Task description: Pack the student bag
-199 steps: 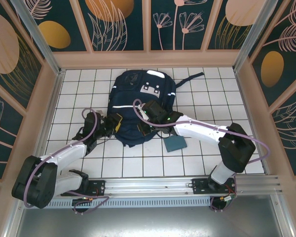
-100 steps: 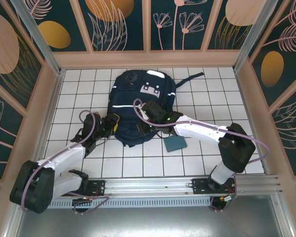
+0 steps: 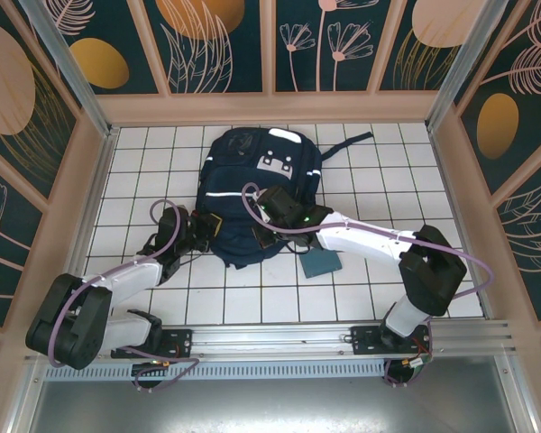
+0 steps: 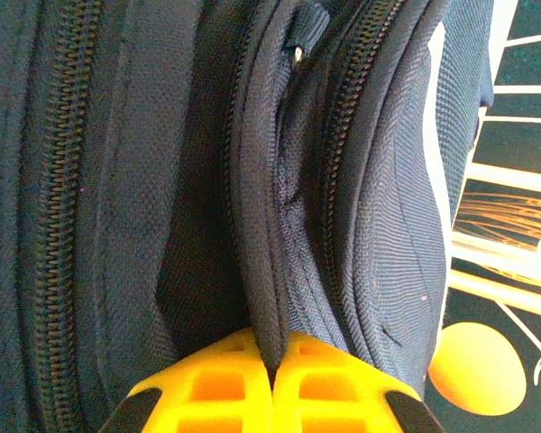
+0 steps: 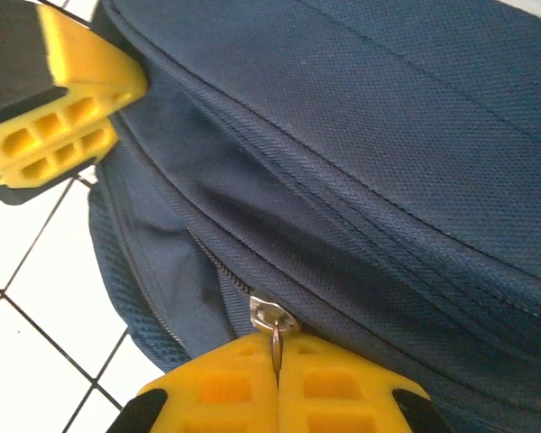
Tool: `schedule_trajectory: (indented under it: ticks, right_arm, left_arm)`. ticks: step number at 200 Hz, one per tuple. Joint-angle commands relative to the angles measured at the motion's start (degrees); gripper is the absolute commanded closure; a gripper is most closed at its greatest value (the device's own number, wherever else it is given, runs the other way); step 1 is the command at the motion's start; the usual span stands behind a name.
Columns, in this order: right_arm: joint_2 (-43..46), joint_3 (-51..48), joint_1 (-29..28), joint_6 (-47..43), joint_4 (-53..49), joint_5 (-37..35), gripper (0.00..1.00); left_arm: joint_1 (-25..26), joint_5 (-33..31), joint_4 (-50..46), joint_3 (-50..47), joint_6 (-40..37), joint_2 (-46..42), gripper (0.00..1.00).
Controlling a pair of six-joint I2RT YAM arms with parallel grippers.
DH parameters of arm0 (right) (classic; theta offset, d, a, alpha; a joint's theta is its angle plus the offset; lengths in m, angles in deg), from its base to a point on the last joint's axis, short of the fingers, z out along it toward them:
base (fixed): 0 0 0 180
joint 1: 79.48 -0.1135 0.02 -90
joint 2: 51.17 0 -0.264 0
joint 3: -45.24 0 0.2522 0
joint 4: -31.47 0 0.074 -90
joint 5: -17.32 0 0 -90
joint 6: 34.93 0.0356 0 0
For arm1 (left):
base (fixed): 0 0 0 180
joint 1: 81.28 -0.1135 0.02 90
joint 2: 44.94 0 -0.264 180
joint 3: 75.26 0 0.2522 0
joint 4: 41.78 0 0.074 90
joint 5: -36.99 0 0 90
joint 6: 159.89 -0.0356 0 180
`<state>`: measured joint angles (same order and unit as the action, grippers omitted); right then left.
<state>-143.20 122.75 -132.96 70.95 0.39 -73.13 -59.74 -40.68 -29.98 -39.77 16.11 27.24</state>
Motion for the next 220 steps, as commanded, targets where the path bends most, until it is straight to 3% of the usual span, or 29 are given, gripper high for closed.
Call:
schedule_trajectory:
  ticks: [1, 34, 63, 114, 144, 220]
  right_arm:
    - [3.6, 0.0, 1.8, -0.8, -5.3, -11.0, 1.0]
    - [5.3, -3.5, 9.5, -3.3, -7.2, -13.8, 1.0]
    - [3.2, -3.2, 15.4, -5.4, -3.8, -11.7, 1.0]
    - [-1.0, 0.5, 21.7, -8.2, -1.8, -13.1, 1.0]
    - [-6.6, 5.9, 24.2, -17.4, -2.2, -6.9, 1.0]
    - [-9.5, 9.9, 30.1, -40.6, 0.8, 6.8, 1.0]
  left_arm:
    - [-0.1, -4.8, -1.0, -1.1, -2.6, -1.1, 1.0]
    - [-0.1, -7.2, -3.8, -0.9, -5.4, -2.4, 1.0]
    - [-0.2, -6.8, -4.2, -1.2, -6.2, -2.9, 1.0]
    - [-0.2, -7.1, -8.4, -0.8, -9.2, -5.6, 1.0]
    - [-0.7, -7.4, -11.2, -0.7, -10.9, -6.9, 1.0]
    - [-5.0, -3.6, -20.7, 1.2, -18.7, -9.7, 1.0]
